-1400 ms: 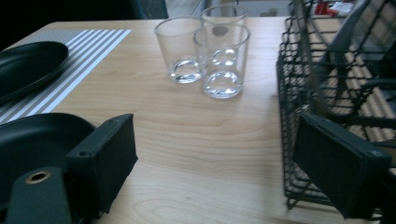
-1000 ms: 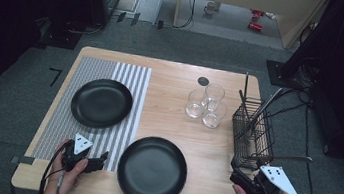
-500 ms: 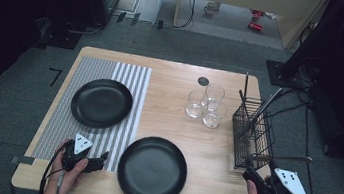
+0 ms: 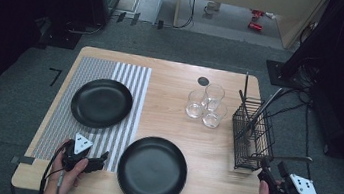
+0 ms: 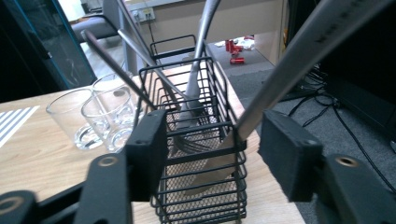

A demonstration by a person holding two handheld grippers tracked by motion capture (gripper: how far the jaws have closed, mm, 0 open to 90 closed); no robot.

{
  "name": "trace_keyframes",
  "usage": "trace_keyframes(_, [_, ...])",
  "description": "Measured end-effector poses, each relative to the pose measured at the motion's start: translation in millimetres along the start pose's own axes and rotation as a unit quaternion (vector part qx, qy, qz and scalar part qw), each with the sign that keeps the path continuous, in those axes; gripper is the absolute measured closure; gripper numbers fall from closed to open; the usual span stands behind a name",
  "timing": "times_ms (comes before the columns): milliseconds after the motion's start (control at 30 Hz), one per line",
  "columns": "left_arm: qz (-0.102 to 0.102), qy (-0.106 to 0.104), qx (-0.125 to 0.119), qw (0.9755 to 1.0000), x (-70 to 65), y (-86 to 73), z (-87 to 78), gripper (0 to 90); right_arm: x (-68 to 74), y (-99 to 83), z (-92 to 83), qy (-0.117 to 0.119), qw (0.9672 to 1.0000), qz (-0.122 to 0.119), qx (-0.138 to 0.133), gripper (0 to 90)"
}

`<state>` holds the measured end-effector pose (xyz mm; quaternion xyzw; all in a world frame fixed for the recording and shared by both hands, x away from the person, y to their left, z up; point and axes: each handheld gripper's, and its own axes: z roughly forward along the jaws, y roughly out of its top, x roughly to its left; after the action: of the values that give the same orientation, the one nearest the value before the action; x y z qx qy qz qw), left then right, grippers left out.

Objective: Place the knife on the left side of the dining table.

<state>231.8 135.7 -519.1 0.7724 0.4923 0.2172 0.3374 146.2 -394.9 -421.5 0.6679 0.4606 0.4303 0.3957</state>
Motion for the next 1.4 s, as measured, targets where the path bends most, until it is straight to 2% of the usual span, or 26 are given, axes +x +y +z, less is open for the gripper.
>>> trace_keyframes(167, [0.000, 0.000, 0.000, 1.0000, 0.0, 0.0, 0.0, 14.9, -5.6, -0.8, 3.4, -0.003, 0.9999, 0.011, -0.002, 53.5])
trace_keyframes(333, [0.000, 0.000, 0.000, 1.0000, 0.0, 0.0, 0.0, 14.9, -8.4, 0.8, 8.0, -0.021, 0.9996, 0.018, -0.004, 54.9])
trace_keyframes(467, [0.000, 0.000, 0.000, 1.0000, 0.0, 0.0, 0.0, 14.9, -11.6, 4.5, 11.3, -0.027, 0.9993, 0.027, -0.005, 62.3])
trace_keyframes(600, [0.000, 0.000, 0.000, 1.0000, 0.0, 0.0, 0.0, 14.9, -12.9, 7.8, 15.8, -0.036, 0.9990, 0.026, -0.010, 63.8])
trace_keyframes(700, [0.000, 0.000, 0.000, 1.0000, 0.0, 0.0, 0.0, 14.9, -13.5, 9.8, 20.1, -0.037, 0.9986, 0.035, -0.010, 64.9])
trace_keyframes(800, [0.000, 0.000, 0.000, 1.0000, 0.0, 0.0, 0.0, 14.9, -13.6, 11.5, 24.9, -0.045, 0.9981, 0.040, -0.013, 72.9])
trace_keyframes(867, [0.000, 0.000, 0.000, 1.0000, 0.0, 0.0, 0.0, 14.9, -14.9, 12.3, 25.8, -0.044, 0.9979, 0.044, -0.016, 77.8])
trace_keyframes(933, [0.000, 0.000, 0.000, 1.0000, 0.0, 0.0, 0.0, 14.9, -15.0, 13.6, 26.9, -0.034, 0.9984, 0.042, -0.018, 79.1])
trace_keyframes(1033, [-0.001, 0.000, 0.000, 1.0000, -0.1, 0.0, 0.1, 14.8, -9.7, 15.2, 27.5, -0.016, 0.9990, 0.036, -0.023, 81.0])
trace_keyframes(1233, [-0.001, 0.001, 0.000, 1.0000, -0.2, 0.0, 0.1, 14.8, 15.1, 16.2, 29.4, 0.010, 0.9994, 0.001, -0.033, 84.4])
trace_keyframes(1300, [-0.001, 0.001, 0.000, 1.0000, -0.2, 0.0, 0.1, 14.8, 25.5, 15.2, 31.0, 0.013, 0.9991, -0.018, -0.036, 84.1])
trace_keyframes(1400, [-0.001, 0.001, 0.000, 1.0000, -0.2, 0.0, 0.1, 14.8, 34.2, 13.8, 33.7, 0.022, 0.9986, -0.030, -0.038, 82.5])
